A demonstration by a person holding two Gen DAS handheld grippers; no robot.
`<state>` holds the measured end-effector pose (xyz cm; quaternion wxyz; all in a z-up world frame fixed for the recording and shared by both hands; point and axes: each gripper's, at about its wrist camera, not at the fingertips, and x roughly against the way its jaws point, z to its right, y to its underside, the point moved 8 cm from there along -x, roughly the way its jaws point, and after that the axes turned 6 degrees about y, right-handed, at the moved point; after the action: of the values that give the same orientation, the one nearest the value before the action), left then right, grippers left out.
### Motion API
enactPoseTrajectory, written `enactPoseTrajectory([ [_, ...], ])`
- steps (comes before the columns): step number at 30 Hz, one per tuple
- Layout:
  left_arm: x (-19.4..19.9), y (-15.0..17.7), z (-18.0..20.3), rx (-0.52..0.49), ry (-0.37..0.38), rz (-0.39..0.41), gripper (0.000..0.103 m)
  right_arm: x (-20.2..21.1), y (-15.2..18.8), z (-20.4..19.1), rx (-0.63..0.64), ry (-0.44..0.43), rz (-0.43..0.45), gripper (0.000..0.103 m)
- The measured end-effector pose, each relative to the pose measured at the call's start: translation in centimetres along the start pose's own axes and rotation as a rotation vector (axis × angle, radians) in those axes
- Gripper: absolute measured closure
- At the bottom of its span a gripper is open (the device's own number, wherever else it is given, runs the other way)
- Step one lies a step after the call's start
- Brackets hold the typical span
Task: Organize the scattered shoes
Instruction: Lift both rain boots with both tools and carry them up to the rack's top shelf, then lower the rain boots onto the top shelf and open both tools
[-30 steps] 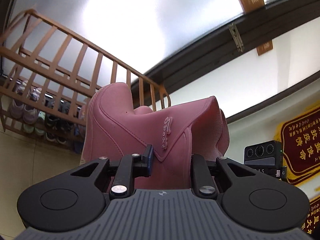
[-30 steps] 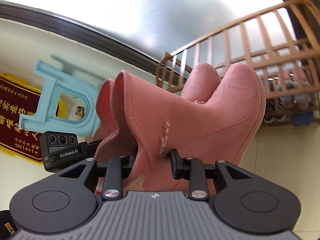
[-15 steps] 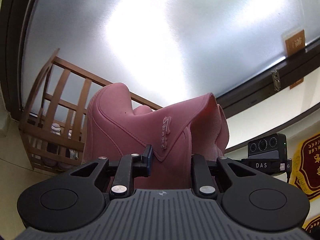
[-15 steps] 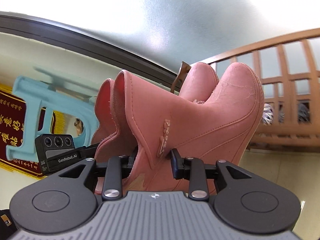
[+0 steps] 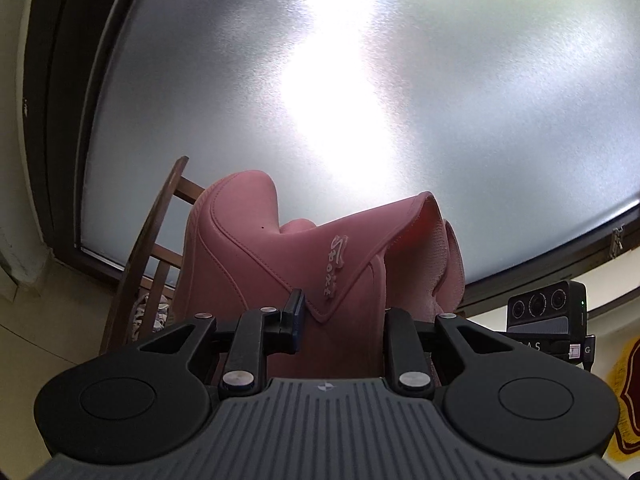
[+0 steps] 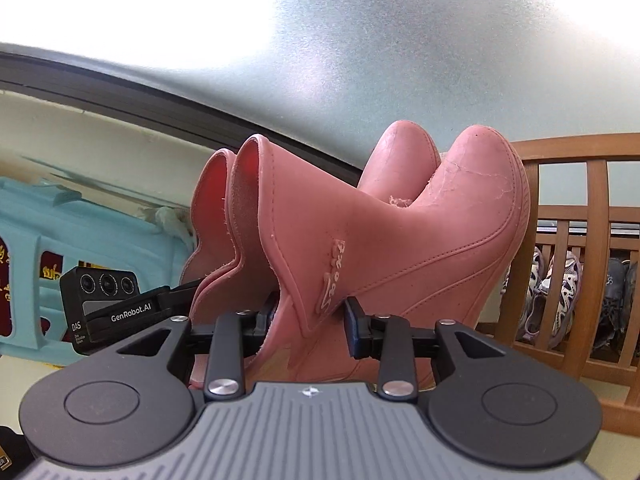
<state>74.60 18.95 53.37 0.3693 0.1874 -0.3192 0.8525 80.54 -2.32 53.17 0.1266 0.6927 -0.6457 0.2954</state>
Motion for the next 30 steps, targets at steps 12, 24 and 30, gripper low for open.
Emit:
enactPoseTrajectory([
  [12,0.4,0.4,-3.3,0.129,-0.018,0.047,0.078,0.6,1.5,-1.9,-0.006,0.011,-0.003,0.057],
  [24,2.9,-0.2,-2.2,0.101,-0.041,0.126,0.062,2.5,2.5,-2.0,-0.047,0.08,0.064,0.051],
  [30,5.7,-1.2,0.5,0.007,-0.068,0.254,0.058,2.4,2.2,-0.5,-0.074,0.073,0.121,0.05],
])
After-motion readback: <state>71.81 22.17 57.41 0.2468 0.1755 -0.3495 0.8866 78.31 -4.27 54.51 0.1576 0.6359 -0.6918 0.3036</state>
